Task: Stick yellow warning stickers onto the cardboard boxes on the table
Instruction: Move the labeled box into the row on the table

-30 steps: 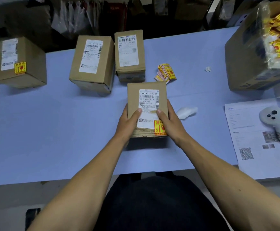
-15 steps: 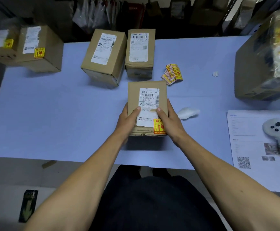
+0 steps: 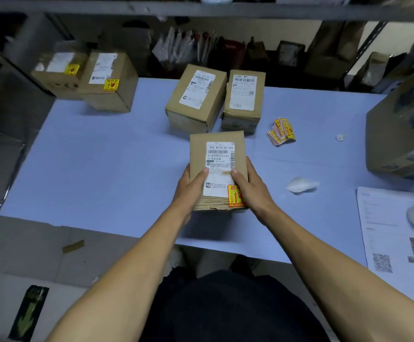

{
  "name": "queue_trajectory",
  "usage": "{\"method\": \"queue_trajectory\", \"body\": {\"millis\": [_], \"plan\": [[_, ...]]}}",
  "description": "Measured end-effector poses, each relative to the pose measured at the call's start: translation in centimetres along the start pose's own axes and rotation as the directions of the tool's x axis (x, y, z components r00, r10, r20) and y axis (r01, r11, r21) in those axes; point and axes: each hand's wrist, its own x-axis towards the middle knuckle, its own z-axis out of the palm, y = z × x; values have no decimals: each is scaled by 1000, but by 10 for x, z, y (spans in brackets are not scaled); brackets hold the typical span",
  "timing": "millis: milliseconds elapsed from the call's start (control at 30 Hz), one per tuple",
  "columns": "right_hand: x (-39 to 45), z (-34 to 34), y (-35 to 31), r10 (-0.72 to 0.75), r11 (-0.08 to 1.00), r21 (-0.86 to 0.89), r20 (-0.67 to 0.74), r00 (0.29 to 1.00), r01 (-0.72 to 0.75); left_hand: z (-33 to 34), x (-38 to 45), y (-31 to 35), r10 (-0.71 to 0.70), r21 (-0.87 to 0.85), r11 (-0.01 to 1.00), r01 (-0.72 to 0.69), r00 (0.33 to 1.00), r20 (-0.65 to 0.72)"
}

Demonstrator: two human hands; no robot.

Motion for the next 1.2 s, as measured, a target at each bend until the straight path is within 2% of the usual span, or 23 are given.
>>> {"method": "queue_trajectory", "body": {"millis": [367, 533, 833, 1000, 1200], "plan": [[-5, 150, -51, -5, 1000, 7, 26, 1000, 5, -161, -4, 10, 1, -43, 999, -1, 1000, 9], [2, 194, -90, -45, 999, 25, 30, 999, 44, -215, 5, 35, 33, -59, 998, -34, 999, -8], [48, 200, -164, -165, 981, 109, 34, 986, 160, -242, 63, 98, 109, 2, 994, -109, 993, -54], [93, 190, -192, -179, 977, 116, 14, 984, 176, -238, 106, 130, 140, 57, 989, -135, 986, -91], [152, 171, -220, -149, 981, 132, 28, 988, 144, -222, 161, 170, 106, 96, 991, -95, 986, -128]]}}
